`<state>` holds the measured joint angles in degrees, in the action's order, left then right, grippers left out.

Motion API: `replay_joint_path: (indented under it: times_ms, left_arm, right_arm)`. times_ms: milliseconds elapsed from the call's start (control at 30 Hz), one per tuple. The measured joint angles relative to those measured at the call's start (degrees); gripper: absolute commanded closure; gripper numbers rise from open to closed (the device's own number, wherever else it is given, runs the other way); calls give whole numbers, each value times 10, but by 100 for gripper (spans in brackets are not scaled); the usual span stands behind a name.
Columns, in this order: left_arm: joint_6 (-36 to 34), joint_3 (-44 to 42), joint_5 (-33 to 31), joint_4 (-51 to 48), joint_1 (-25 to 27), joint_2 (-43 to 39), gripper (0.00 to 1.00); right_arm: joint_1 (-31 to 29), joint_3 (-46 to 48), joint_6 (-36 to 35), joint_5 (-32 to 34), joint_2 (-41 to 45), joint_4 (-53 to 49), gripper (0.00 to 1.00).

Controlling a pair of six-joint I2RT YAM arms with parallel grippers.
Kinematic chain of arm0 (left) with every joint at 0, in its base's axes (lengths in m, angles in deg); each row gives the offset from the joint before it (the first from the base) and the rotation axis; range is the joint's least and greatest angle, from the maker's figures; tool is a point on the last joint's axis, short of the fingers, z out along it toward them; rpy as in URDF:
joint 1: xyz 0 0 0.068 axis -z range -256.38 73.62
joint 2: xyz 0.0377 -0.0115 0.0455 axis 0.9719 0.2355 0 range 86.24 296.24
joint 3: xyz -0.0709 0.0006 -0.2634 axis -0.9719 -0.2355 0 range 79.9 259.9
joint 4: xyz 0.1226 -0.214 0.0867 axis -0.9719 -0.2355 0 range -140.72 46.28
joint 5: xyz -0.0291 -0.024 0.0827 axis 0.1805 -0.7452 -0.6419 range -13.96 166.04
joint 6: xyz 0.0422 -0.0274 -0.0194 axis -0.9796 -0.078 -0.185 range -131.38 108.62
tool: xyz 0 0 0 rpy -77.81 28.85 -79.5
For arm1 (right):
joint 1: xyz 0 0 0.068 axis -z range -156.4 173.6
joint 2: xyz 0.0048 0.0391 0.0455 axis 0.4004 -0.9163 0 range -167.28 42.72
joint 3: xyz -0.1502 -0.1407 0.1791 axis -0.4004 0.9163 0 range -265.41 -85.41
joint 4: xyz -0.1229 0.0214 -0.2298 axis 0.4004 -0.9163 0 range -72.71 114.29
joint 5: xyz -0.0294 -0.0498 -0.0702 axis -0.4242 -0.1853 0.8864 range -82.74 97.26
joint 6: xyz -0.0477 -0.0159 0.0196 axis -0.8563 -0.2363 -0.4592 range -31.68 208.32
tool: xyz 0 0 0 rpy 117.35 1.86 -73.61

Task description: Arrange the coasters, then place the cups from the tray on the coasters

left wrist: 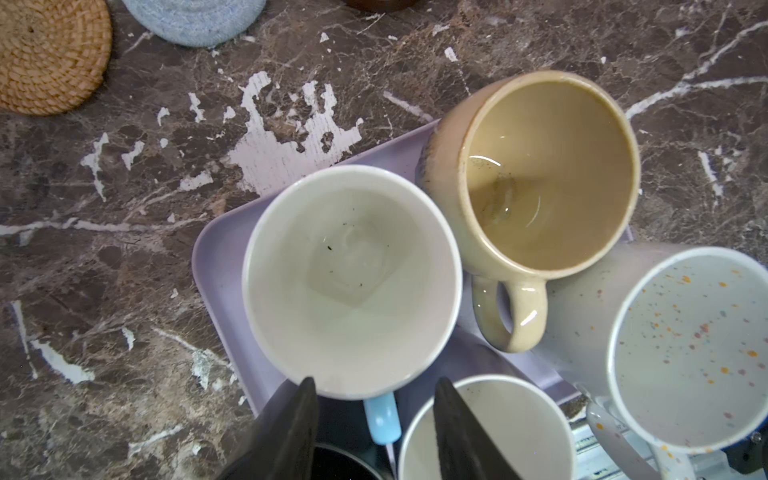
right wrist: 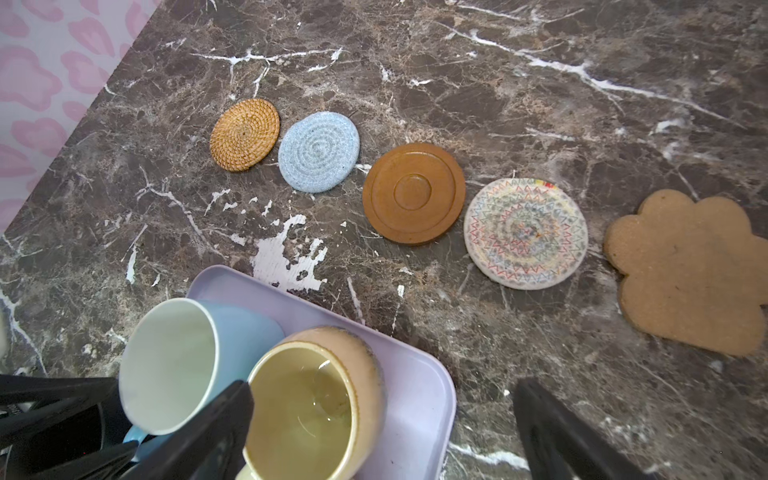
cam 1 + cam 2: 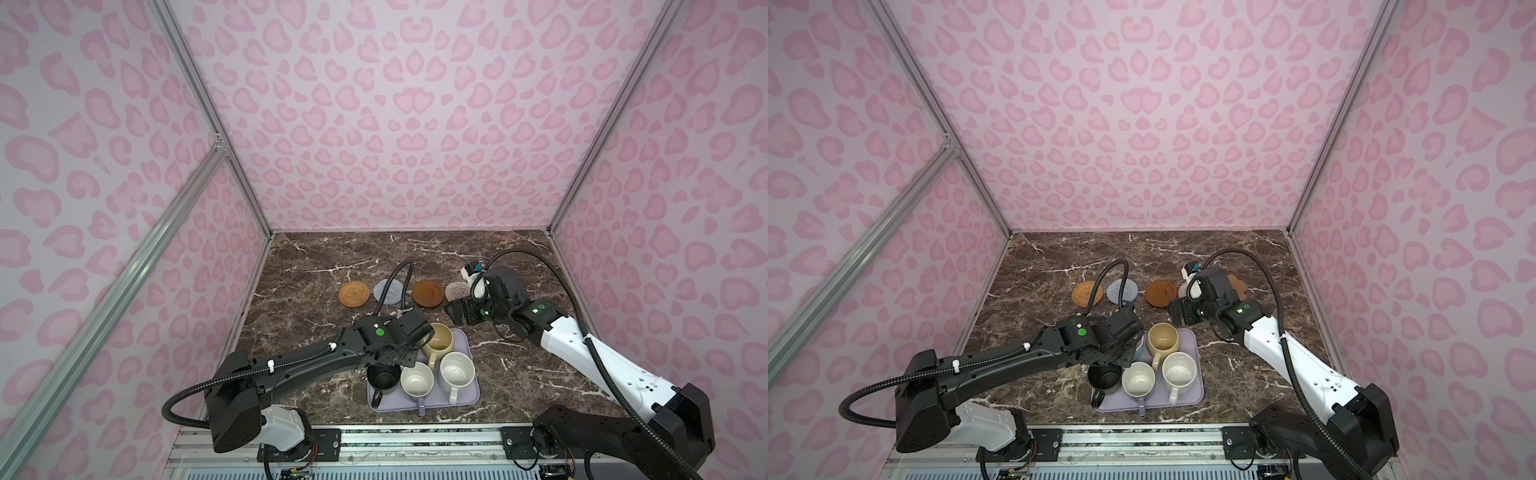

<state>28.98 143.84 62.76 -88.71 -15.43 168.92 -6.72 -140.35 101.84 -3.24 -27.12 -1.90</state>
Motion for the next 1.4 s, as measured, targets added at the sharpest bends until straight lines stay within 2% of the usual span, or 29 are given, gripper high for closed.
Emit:
replay_joint_path:
  times_ms: [300,600,933,1067,1100,1267,1400]
  left_arm:
    - [12,-12,1,-3,5,-8,56]
    - [16,-10,8,-5,6,22,59]
    - [20,-5,2,-9,6,38,61]
    - [20,0,2,-11,5,51,63]
    - [20,1,0,-11,5,54,66]
    - [28,-1,-2,-4,5,57,71]
    - [31,-4,-2,2,5,57,71]
  right_arm:
    - [0,-10,9,4,-19,0,0]
    - [-3,-6,10,-29,9,8,0]
    - [-5,2,10,-37,12,23,1]
    - [-5,2,10,-37,9,25,1]
    - [-5,2,10,-37,9,26,1]
    - [-8,9,13,-38,9,28,1]
    - [-11,10,13,-39,8,31,1]
